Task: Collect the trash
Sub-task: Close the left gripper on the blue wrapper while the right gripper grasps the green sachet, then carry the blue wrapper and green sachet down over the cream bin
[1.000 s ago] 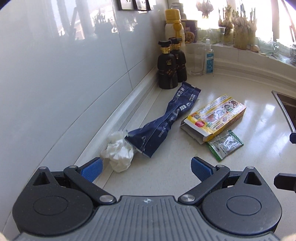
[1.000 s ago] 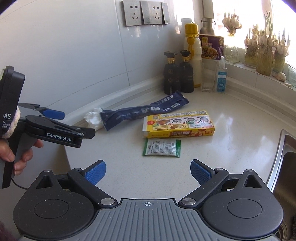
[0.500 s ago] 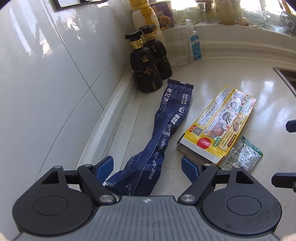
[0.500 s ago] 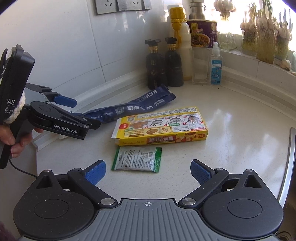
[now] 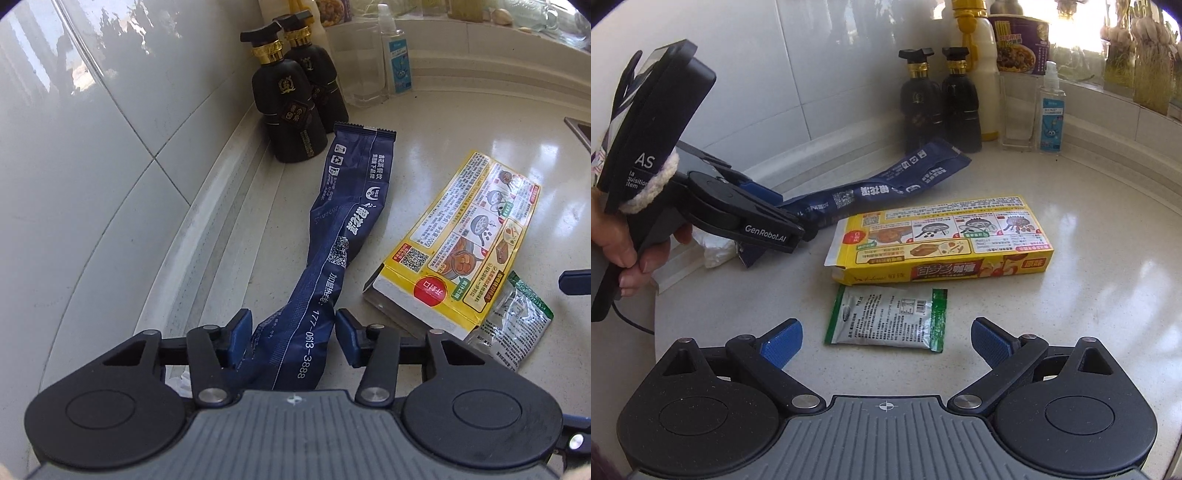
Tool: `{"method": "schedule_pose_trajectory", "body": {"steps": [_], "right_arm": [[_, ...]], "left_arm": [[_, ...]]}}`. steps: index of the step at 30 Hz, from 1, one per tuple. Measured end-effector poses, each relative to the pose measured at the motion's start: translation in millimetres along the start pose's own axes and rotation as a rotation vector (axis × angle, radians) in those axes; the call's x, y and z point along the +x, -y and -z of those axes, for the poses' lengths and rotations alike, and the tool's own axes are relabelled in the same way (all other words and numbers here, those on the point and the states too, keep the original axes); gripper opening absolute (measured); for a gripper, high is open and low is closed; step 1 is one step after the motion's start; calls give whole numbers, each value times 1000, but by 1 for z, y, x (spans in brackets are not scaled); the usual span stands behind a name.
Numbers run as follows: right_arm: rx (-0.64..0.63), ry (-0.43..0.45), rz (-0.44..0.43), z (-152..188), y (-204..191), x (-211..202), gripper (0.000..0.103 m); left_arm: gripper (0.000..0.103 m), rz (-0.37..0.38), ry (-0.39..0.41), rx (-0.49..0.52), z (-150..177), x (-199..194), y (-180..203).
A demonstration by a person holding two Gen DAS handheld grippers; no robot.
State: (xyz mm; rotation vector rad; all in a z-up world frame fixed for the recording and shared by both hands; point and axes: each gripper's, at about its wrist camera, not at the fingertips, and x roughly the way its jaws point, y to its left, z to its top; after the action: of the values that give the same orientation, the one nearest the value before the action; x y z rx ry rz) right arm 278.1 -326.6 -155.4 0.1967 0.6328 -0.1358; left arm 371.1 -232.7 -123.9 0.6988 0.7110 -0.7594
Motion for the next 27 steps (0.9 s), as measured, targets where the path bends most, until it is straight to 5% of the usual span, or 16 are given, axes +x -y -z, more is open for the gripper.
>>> {"method": "schedule_pose_trajectory", "body": {"steps": [11, 20, 22, 25, 27], "right_arm": [[-33, 18, 41, 3, -8, 6, 84], [-41, 45, 50, 1, -9, 5, 43], [-38, 48, 25, 1, -6, 4, 21], [-37, 41, 8, 0, -4, 2, 3], [-33, 40, 2, 0, -4, 0, 0]], "left_arm": [[36, 12, -7, -21, -2, -3, 2], [26, 25, 2, -71, -3, -9, 1], [25, 29, 4, -105, -3, -11, 0], [25, 33, 8, -150, -3, -16, -1], [25, 38, 9, -182, -3, -20, -3]]}}
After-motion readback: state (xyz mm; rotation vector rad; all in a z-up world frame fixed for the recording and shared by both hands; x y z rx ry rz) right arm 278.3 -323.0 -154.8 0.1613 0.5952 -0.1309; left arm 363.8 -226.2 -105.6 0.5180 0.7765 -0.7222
